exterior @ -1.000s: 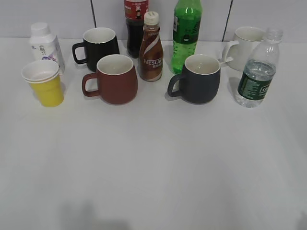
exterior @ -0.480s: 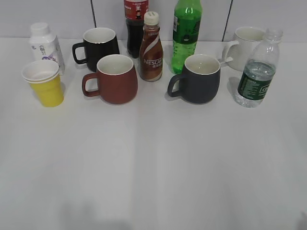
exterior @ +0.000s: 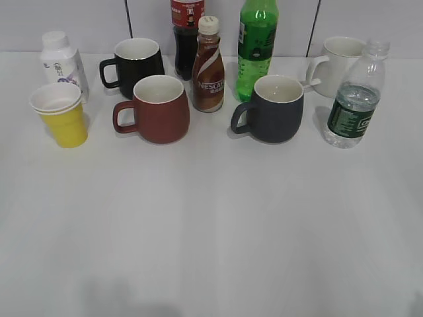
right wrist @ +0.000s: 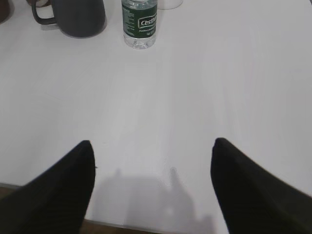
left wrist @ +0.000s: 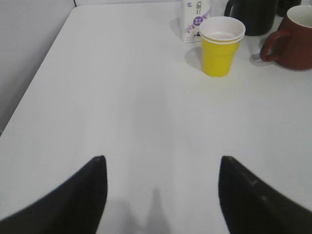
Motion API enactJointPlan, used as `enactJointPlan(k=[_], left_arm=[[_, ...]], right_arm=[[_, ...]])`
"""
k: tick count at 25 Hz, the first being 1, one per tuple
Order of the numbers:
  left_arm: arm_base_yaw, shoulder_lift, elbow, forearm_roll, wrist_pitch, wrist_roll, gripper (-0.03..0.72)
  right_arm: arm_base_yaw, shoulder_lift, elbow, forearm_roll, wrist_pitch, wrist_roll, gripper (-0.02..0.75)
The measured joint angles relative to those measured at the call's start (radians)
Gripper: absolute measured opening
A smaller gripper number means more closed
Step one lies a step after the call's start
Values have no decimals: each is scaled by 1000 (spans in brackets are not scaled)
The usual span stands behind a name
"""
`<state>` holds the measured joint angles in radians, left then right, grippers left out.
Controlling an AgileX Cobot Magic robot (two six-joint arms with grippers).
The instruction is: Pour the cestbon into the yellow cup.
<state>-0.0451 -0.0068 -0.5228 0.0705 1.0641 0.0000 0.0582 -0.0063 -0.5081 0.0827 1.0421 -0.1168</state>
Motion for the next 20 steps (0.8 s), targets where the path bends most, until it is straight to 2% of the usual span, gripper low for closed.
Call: enactJointPlan(k=[16,20], left_arm=[[-7,1,0,-6,0,0,538],[-57,60,-3,-4,-4,0,519]], right_arm=[[0,0,-3,4,-9,0,554],[0,28,-19,5,-155,0,541]])
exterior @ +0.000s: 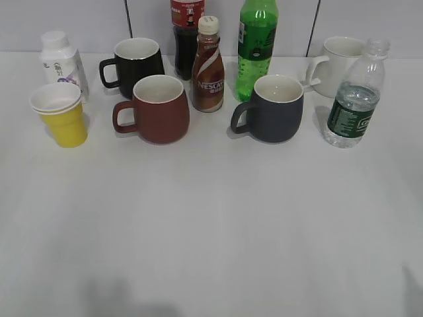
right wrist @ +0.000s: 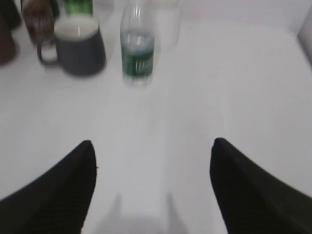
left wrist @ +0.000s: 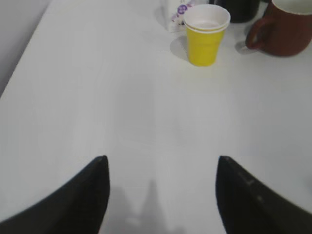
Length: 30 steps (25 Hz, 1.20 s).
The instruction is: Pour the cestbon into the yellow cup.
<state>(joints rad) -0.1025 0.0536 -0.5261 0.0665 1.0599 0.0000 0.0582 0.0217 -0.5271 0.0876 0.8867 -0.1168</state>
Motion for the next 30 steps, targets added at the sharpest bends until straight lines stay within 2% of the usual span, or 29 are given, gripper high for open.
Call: enactJointPlan(k=[5,11,17,23,30], left_arm=[[-23,103,-11,27,-87,0,488],[-25,229,-8,6,-457,0,459],[-25,469,25,-35,-781,0,453],[-25,802,26,-66,-1048,0,453],[-25,1068,29,-113,-1289,0,445]], right_arm=[[0,101,6,1,-196,0,503],[0,313,52,9,-383,0,468],[0,506,55,20,-588,0,449],[0,663,55,21,-683,0,449],[0,789,55,19,-789,0,449]])
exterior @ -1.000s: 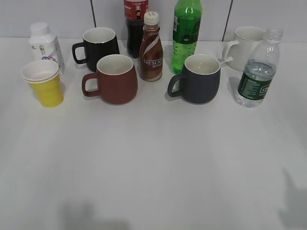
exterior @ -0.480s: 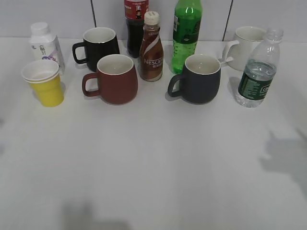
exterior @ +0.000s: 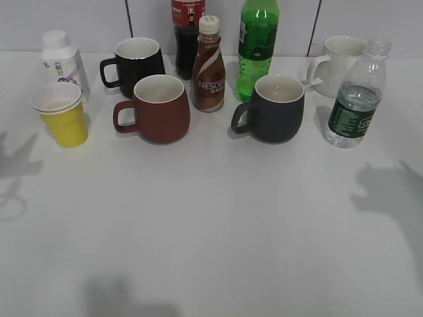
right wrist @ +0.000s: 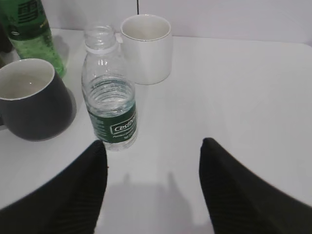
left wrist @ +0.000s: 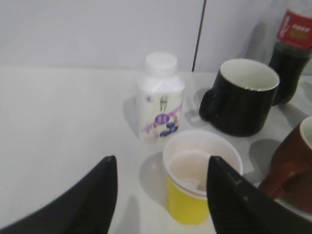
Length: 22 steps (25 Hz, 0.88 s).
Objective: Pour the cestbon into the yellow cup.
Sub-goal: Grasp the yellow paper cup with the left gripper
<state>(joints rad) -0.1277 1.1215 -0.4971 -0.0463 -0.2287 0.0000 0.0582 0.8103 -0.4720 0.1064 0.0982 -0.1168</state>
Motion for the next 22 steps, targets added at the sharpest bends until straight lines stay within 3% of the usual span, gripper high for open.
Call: enactJointPlan(k=[5,11,15,22], left_arm=[[0,52,26,-114,13,-8,442],[-41,54,220,-161,-139,-8,442],[-102,67,315,-160,-346,-8,442],[-111,255,322,-77,-618,-8,482]], right_arm=[[0,75,0,-2,-41,0,449],[0,143,2,-2,-67,0,449],[0,153,21,-2,-98,0,449],[0,182,75,2,-174,12,449]])
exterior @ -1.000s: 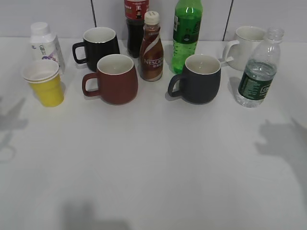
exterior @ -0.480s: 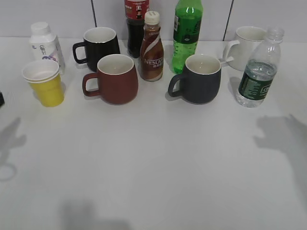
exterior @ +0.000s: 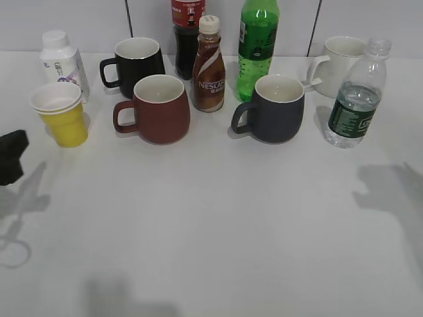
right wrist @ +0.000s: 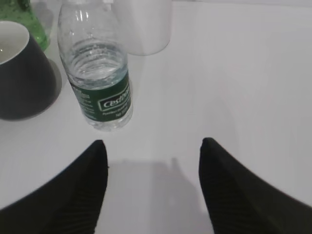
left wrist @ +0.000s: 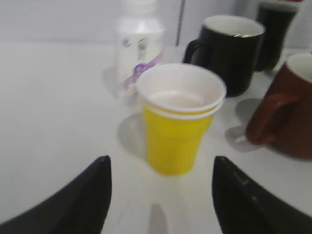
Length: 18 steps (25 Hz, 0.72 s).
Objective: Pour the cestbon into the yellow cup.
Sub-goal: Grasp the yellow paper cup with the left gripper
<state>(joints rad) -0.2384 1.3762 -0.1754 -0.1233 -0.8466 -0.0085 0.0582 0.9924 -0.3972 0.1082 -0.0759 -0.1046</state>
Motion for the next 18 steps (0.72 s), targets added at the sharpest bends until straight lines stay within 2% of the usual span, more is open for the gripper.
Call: enactJointPlan(k=[3,6,9,18], left_arm=[[0,128,-1,73,-181,0,522],[0,257,-7,80,-314,0,557],[0,360,-36,67,-343,0,589],[0,545,-212,59,-360,0,599]], right_arm=[[0,0,0,0,-30,2,449],[0,0,0,0,-34,2,448],[0,0,0,0,-35,3,448],[0,0,0,0,-35,4,448]])
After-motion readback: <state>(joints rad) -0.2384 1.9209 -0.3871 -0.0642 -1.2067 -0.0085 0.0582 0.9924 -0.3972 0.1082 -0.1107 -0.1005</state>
